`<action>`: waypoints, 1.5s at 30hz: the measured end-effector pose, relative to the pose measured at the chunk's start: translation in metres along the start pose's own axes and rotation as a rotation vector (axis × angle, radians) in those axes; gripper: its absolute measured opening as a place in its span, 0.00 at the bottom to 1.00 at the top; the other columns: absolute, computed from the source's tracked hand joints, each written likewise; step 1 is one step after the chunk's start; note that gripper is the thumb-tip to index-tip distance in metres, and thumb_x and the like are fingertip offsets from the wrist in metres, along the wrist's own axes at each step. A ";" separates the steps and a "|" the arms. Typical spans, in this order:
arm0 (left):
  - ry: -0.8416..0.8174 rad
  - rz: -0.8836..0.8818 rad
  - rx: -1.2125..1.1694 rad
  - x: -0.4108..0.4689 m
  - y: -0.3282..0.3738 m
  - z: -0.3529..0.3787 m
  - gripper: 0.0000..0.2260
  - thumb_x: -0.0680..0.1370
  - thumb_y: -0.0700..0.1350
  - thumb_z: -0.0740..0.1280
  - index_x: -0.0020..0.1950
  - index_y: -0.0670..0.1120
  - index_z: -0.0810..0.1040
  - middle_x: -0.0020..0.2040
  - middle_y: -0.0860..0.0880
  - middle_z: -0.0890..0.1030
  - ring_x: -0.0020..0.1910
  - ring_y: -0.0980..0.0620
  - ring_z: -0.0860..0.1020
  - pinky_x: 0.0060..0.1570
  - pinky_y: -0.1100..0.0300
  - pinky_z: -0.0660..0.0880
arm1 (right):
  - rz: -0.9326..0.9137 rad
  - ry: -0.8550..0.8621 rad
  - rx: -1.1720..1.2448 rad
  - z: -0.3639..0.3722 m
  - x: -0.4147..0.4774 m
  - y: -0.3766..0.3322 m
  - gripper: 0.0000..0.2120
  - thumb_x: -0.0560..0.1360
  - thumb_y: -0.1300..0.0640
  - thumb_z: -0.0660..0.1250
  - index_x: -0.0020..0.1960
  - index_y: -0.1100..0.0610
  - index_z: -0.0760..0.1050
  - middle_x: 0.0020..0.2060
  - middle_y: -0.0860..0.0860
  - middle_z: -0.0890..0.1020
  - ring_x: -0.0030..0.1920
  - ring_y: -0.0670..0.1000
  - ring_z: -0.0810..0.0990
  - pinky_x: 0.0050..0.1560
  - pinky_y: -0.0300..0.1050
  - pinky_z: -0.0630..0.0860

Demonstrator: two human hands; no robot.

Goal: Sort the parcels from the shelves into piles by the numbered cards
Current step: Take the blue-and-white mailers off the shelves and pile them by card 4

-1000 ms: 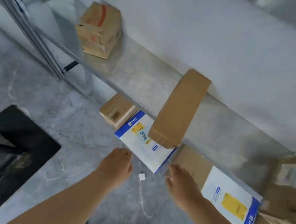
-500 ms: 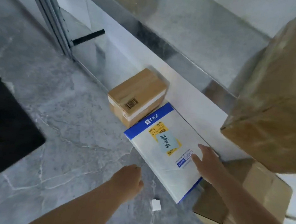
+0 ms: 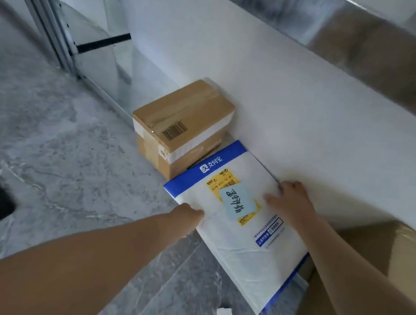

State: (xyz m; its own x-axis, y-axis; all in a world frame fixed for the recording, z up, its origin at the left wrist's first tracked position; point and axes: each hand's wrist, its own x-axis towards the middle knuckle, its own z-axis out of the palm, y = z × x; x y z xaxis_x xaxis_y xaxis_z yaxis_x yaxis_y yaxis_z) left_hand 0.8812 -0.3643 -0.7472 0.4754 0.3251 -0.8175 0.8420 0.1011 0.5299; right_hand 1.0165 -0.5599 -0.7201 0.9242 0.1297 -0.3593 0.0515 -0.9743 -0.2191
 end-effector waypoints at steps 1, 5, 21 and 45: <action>-0.009 -0.026 -0.097 -0.002 -0.003 0.000 0.08 0.80 0.45 0.61 0.56 0.43 0.69 0.50 0.44 0.76 0.52 0.46 0.76 0.55 0.53 0.75 | 0.024 -0.031 0.023 -0.004 -0.002 0.002 0.26 0.72 0.43 0.69 0.61 0.60 0.73 0.61 0.56 0.73 0.63 0.57 0.72 0.61 0.47 0.70; -0.004 -0.043 -0.452 -0.006 -0.014 -0.007 0.05 0.80 0.39 0.61 0.55 0.42 0.72 0.45 0.47 0.77 0.44 0.48 0.77 0.45 0.52 0.76 | 0.082 -0.144 -0.021 -0.007 -0.014 0.007 0.25 0.61 0.31 0.70 0.40 0.50 0.69 0.51 0.55 0.72 0.55 0.54 0.74 0.51 0.47 0.72; 0.044 0.173 -0.142 -0.086 0.000 -0.110 0.11 0.78 0.45 0.68 0.56 0.39 0.79 0.53 0.42 0.83 0.52 0.44 0.81 0.57 0.47 0.78 | 0.093 -0.292 0.828 -0.031 -0.105 -0.031 0.19 0.73 0.44 0.71 0.56 0.55 0.78 0.49 0.53 0.85 0.49 0.55 0.84 0.53 0.54 0.80; 0.357 0.141 -0.559 -0.501 0.074 -0.297 0.16 0.77 0.32 0.64 0.60 0.46 0.81 0.51 0.49 0.84 0.47 0.50 0.82 0.50 0.56 0.79 | 0.101 -0.544 1.050 -0.310 -0.352 -0.218 0.17 0.70 0.54 0.75 0.57 0.54 0.80 0.49 0.53 0.85 0.50 0.57 0.84 0.56 0.59 0.79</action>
State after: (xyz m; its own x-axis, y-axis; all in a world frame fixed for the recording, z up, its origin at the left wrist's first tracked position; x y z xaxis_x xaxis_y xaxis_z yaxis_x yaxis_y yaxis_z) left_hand 0.6300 -0.2405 -0.2314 0.3772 0.6516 -0.6581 0.4740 0.4746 0.7416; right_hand 0.7969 -0.4500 -0.2646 0.6111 0.3692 -0.7002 -0.5820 -0.3900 -0.7136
